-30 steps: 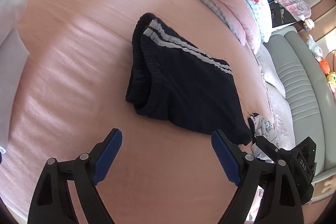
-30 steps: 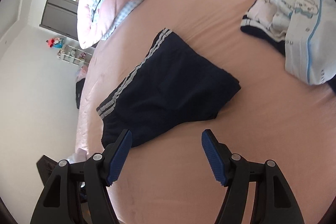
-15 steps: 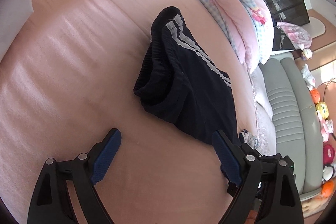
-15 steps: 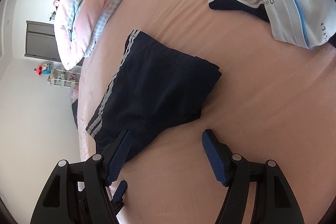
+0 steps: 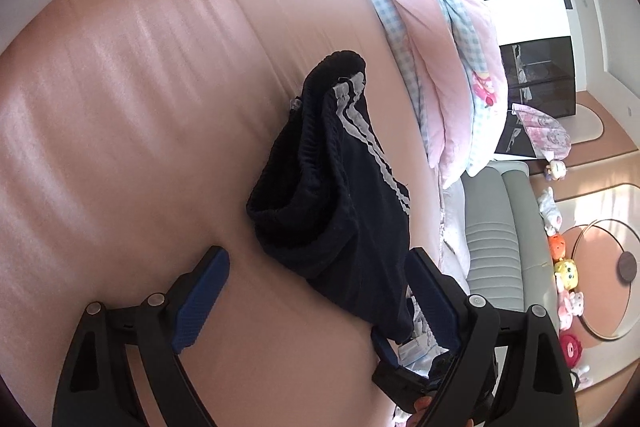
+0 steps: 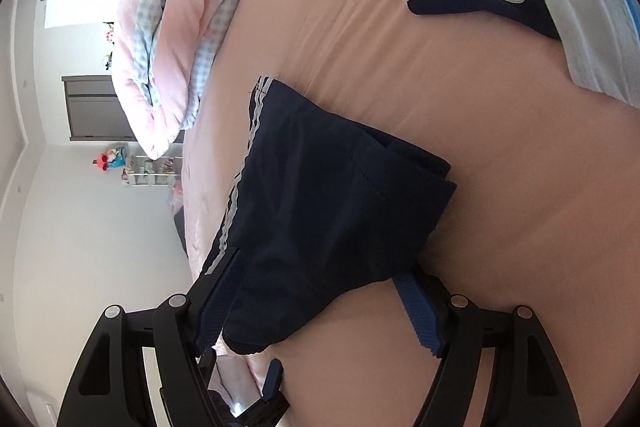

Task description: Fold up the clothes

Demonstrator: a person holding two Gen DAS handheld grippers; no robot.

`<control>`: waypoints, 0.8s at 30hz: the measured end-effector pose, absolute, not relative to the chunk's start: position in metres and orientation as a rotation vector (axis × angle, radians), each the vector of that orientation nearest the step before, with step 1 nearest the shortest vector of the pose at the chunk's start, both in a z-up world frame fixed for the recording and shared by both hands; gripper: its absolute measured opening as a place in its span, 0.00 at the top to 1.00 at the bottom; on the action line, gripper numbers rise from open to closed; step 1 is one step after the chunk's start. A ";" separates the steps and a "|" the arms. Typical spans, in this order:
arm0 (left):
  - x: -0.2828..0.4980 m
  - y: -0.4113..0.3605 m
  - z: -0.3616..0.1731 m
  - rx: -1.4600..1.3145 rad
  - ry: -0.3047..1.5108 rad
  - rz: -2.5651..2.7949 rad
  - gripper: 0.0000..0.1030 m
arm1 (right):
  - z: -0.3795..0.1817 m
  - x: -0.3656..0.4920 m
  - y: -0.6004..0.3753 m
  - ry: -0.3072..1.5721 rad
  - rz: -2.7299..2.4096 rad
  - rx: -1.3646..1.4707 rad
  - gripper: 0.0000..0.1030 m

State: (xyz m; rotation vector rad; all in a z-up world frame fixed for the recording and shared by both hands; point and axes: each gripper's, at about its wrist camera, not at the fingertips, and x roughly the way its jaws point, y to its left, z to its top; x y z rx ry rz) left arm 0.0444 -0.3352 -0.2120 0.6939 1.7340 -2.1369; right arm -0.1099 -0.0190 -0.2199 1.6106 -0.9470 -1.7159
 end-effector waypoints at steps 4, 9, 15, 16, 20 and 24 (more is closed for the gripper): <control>0.031 -0.341 -0.212 0.703 1.727 -2.124 0.14 | -0.221 -0.115 -0.024 -0.940 -1.715 1.609 0.27; 0.019 -0.345 -0.214 0.701 1.727 -2.116 0.14 | -0.219 -0.115 -0.028 -0.899 -1.742 1.607 0.27; 0.019 -0.343 -0.218 0.665 1.692 -2.086 0.16 | -0.218 -0.114 -0.031 -0.846 -1.747 1.591 0.22; 0.020 -0.340 -0.218 0.672 1.652 -2.091 0.23 | -0.219 -0.114 -0.030 -0.850 -1.742 1.589 0.22; 0.025 -0.336 -0.221 0.687 1.546 -2.052 0.62 | -0.223 -0.115 -0.024 -0.864 -1.737 1.626 0.38; 0.037 -0.338 -0.230 0.648 1.615 -2.017 0.80 | -0.235 -0.116 -0.011 -0.845 -1.777 1.724 0.96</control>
